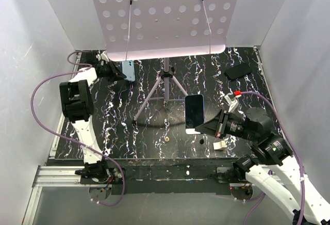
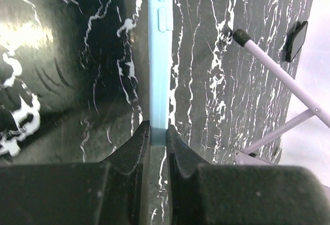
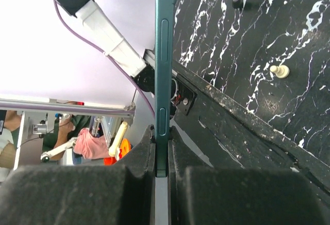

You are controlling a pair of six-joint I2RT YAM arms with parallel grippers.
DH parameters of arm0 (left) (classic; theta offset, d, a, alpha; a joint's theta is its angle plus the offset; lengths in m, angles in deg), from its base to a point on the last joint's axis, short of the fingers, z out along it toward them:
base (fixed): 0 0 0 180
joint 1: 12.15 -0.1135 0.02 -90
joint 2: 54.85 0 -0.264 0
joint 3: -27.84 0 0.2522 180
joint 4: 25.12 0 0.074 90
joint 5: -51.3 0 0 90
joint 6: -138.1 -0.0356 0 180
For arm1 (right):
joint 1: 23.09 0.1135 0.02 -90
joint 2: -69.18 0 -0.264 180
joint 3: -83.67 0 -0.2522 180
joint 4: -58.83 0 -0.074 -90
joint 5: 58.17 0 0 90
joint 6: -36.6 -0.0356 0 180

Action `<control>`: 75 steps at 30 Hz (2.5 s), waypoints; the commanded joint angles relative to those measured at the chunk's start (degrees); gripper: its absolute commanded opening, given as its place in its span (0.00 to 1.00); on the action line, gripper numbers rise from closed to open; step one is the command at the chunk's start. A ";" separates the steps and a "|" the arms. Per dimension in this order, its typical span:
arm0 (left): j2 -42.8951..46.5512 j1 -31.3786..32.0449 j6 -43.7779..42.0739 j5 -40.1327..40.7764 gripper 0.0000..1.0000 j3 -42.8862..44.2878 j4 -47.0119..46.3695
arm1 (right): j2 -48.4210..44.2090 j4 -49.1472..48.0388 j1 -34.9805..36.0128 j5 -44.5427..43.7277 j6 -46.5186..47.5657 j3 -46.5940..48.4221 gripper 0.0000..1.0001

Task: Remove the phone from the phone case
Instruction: Place the phone case at the center of the board, then place the phone at the center of the board.

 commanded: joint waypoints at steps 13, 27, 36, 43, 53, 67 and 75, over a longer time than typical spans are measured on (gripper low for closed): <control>-4.67 -0.84 -11.66 13.67 0.27 13.31 19.44 | 6.81 -14.49 3.31 4.77 -2.76 -8.37 0.01; 24.65 3.90 0.19 28.73 0.75 -13.37 4.53 | 7.34 17.56 3.33 -31.59 6.45 2.43 0.01; 40.84 7.95 5.48 27.65 0.78 -27.29 -2.17 | 21.03 10.57 -22.93 -16.08 18.50 4.47 0.01; 44.81 9.53 5.74 28.45 0.78 -31.16 -5.60 | 42.20 -12.09 -37.73 1.06 17.63 4.81 0.01; 45.60 10.06 10.57 24.41 0.78 -33.53 -8.76 | 67.89 -42.42 -37.38 2.50 -0.99 9.04 0.01; 44.37 9.97 13.21 19.75 0.78 -34.15 -10.61 | 80.38 -37.98 -32.20 -5.33 -3.91 18.71 0.38; 42.88 9.62 14.35 16.67 0.77 -33.53 -10.70 | 70.90 -18.11 -32.46 -17.54 2.85 21.25 0.76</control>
